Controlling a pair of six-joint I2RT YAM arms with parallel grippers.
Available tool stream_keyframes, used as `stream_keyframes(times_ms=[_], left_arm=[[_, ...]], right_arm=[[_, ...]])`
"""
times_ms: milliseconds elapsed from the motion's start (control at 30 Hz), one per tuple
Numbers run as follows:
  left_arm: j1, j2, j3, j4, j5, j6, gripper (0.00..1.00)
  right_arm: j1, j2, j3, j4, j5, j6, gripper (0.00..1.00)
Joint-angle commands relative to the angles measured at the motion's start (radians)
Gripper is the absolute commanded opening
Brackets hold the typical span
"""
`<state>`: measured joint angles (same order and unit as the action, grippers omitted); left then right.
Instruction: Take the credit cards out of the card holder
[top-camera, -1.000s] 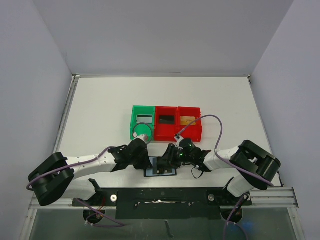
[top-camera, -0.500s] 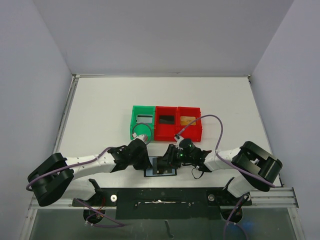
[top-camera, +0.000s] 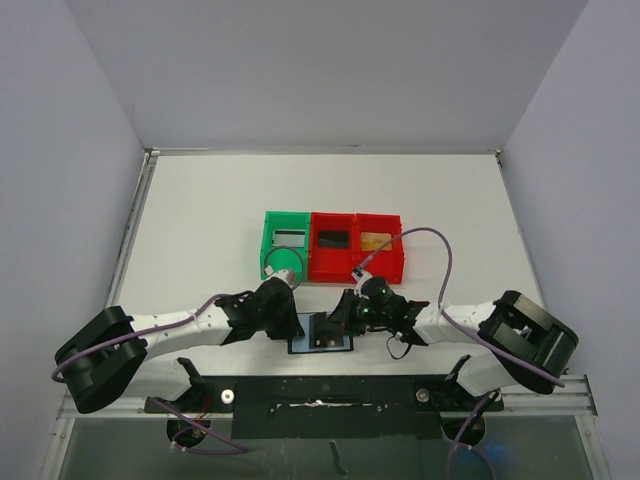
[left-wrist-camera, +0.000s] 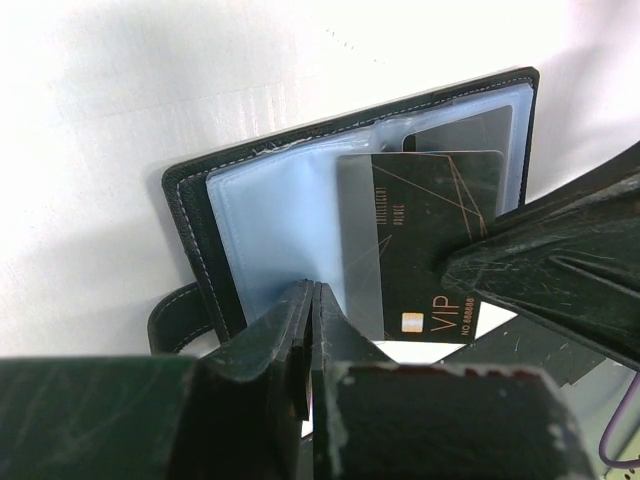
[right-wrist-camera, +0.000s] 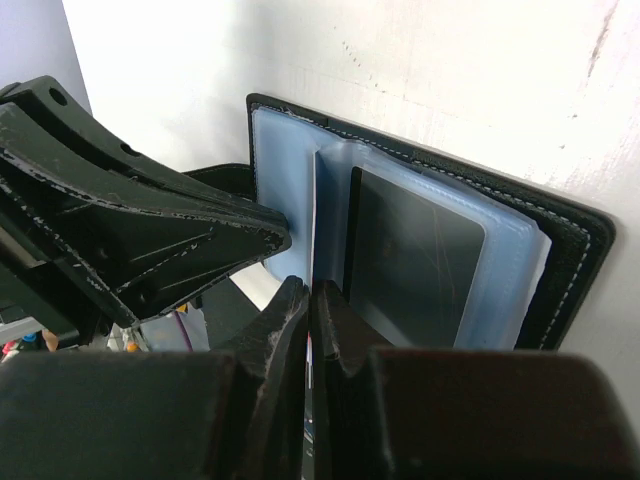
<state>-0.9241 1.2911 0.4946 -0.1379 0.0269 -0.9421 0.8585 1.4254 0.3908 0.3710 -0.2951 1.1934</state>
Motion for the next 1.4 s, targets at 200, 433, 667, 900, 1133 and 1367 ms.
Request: stream_keyframes(times_ms=[200,433,667,900,1133,1367], left_arm=[[-0.006,-0.035,-0.011,-0.054,-0.032,0.002,0.00],[-0.005,-0.078,0.003,-0.033,-0.020,0.014,0.00],[-0.006,-0.123,0.021,-0.059,-0.032,0.016,0.14],[0.000,-0.207,0.068,-0.144,-0.084,0.042,0.34],[0.097,-0.271,0.139,-0.276,-0.111,0.135,0.53],[0.269,-0.330,0.197,-0.335,-0.054,0.239,0.67]], right_arm=[[-0.003,-0.214,0.008,-0.064,0.117,-0.083,0.00],[-0.008,-0.368,-0.034,-0.104,0.201,-0.104,0.00],[-0.008,-0.416,-0.065,-0.075,0.228,-0.110,0.00],[-0.004,-0.439,-0.082,-0.056,0.263,-0.155,0.00],[0.010,-0.595,-0.130,-0.055,0.392,-0.311,0.00],[0.047,-0.781,-0.142,-0.103,0.456,-0.646,0.00]])
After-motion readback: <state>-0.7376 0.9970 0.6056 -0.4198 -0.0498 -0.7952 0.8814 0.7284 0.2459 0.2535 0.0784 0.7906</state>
